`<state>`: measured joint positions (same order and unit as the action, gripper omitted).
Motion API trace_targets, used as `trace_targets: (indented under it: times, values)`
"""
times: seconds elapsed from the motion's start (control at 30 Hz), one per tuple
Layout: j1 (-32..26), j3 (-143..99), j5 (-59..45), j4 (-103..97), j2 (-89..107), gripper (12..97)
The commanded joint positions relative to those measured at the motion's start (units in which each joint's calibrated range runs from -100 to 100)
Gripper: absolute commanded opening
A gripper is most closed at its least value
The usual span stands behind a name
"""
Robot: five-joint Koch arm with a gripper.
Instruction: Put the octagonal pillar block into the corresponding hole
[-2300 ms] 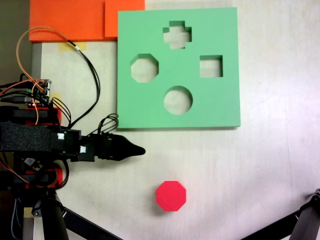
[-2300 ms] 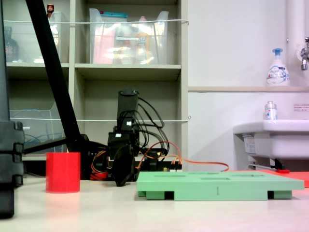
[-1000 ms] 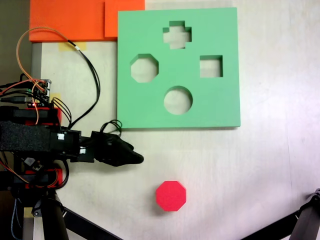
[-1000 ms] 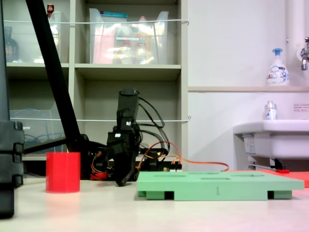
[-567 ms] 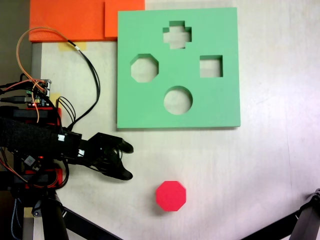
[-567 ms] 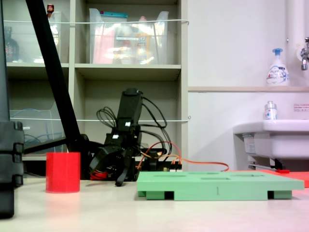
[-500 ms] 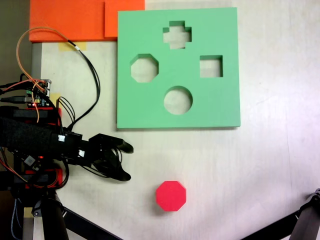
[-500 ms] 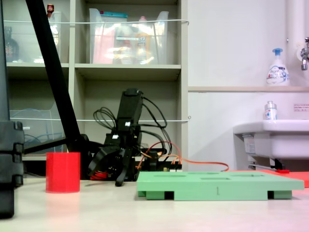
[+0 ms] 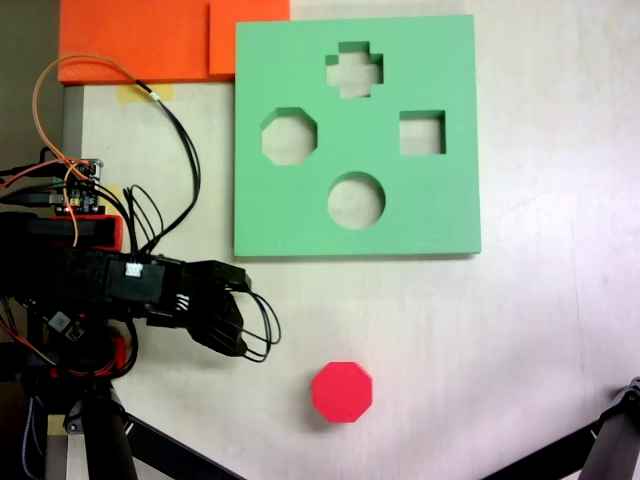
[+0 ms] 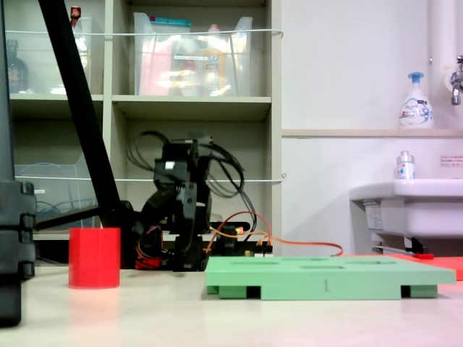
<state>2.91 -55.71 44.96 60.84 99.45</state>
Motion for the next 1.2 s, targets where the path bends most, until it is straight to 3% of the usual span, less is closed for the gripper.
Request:
trace_targets:
  times: [0.0, 0.2, 0.27, 0.47, 0.57, 0.73, 1.07, 1.17]
  values:
    - [-1.2, 5.1, 1.1, 7.4, 0.5, 54.4]
    - [-4.2, 14.8, 2.3, 18.8, 0.5, 77.1]
    - [-4.9, 16.9, 3.2, 21.8, 0.5, 81.3]
    - [-5.3, 27.0, 6.4, 34.5, 0.5, 82.3]
    - [-5.2, 29.3, 6.7, 35.3, 0.5, 93.2]
    - [-2.7, 31.3, 5.5, 37.2, -1.7, 94.0]
    - [6.1, 38.3, -0.7, 36.0, -24.0, 93.2]
    - [6.8, 41.9, -1.4, 36.0, -30.2, 87.7]
